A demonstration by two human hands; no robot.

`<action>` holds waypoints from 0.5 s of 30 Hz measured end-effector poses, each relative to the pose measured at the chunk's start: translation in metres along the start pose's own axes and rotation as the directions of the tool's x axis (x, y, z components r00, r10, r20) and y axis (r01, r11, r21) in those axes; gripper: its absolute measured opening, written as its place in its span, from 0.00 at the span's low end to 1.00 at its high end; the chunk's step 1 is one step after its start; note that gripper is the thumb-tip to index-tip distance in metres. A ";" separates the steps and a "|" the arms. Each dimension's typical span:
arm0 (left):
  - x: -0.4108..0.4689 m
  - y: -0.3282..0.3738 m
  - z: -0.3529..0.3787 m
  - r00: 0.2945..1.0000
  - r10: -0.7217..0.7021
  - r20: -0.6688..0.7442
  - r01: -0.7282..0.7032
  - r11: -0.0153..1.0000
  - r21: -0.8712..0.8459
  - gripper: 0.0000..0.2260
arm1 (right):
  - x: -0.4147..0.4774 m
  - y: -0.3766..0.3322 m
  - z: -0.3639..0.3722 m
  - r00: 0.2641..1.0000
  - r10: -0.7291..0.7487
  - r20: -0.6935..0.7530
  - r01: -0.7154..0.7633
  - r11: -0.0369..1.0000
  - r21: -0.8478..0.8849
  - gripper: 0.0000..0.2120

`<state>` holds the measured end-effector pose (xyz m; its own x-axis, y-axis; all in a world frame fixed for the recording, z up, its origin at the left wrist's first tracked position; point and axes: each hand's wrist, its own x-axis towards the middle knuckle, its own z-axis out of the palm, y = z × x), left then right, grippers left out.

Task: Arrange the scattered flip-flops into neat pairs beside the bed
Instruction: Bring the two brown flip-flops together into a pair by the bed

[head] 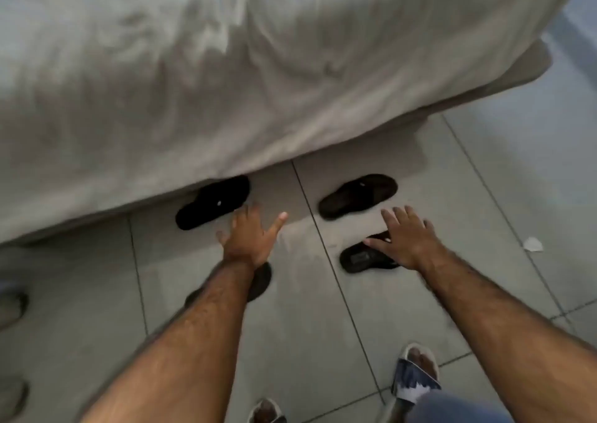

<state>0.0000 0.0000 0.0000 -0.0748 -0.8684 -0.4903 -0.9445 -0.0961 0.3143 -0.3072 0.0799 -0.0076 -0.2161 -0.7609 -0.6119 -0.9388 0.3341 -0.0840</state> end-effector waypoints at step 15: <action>0.040 -0.100 0.261 0.718 -0.686 -0.117 0.639 0.717 -0.279 0.49 | 0.121 0.060 0.197 0.987 0.083 -0.139 -0.075 0.995 0.065 0.41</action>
<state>0.0079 0.1017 -0.2634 0.6312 -0.6147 -0.4730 -0.6354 -0.7595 0.1392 -0.3365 0.1176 -0.2418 -0.3285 -0.8001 -0.5019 -0.9005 0.4256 -0.0890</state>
